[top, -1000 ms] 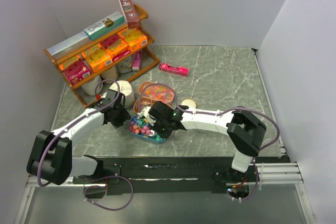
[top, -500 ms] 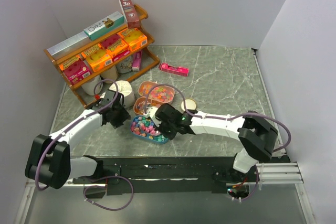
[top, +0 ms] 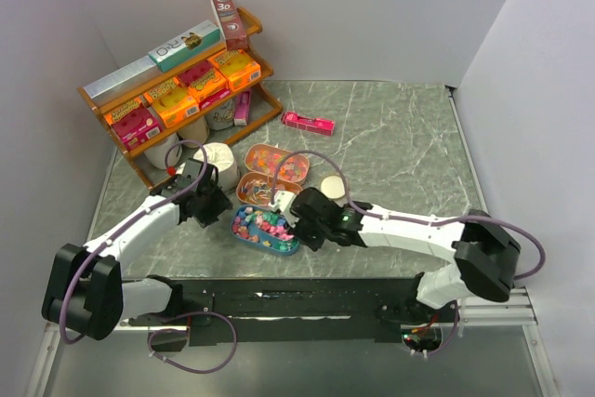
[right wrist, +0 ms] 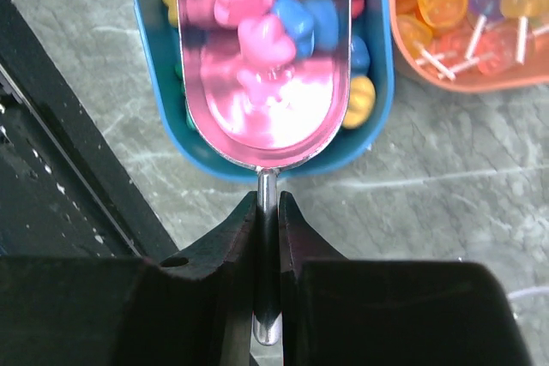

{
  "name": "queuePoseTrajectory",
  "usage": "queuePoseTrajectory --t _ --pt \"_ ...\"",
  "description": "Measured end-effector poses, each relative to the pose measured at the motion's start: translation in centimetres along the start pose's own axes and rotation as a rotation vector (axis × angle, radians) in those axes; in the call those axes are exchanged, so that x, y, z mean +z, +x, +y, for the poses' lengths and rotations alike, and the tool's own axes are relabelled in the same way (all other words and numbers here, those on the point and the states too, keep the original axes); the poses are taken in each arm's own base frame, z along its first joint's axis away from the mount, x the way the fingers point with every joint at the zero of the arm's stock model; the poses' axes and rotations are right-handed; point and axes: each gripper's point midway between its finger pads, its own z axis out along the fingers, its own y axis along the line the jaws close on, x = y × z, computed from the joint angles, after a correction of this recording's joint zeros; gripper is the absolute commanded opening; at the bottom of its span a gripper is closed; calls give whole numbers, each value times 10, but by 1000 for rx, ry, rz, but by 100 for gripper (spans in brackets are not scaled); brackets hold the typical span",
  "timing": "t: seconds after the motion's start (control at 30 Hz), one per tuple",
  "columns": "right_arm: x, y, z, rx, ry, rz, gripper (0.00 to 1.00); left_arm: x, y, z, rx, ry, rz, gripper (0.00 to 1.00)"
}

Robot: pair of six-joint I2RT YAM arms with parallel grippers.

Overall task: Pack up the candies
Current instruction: Scoop the fake candies from the storage box, then place the fake candies in the packing bottle.

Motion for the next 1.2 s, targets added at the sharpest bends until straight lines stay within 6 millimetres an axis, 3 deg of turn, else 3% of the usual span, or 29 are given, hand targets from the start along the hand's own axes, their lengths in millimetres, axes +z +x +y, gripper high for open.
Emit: queuePoseTrajectory --t 0.23,0.6,0.87,0.97,1.2 --pt "-24 -10 -6 5 37 -91 0 -1 0 -1 0 6 2 58" --pt "-35 -13 -12 45 77 -115 0 -2 -1 -4 3 20 -3 59" --pt "-70 -11 -16 156 108 -167 0 -2 -1 -9 2 42 -1 59" --pt "-83 -3 -19 211 132 -189 0 -2 -4 -13 2 60 -10 58" --pt "-87 48 -21 384 187 -98 0 -2 -5 -18 9 80 -16 59"
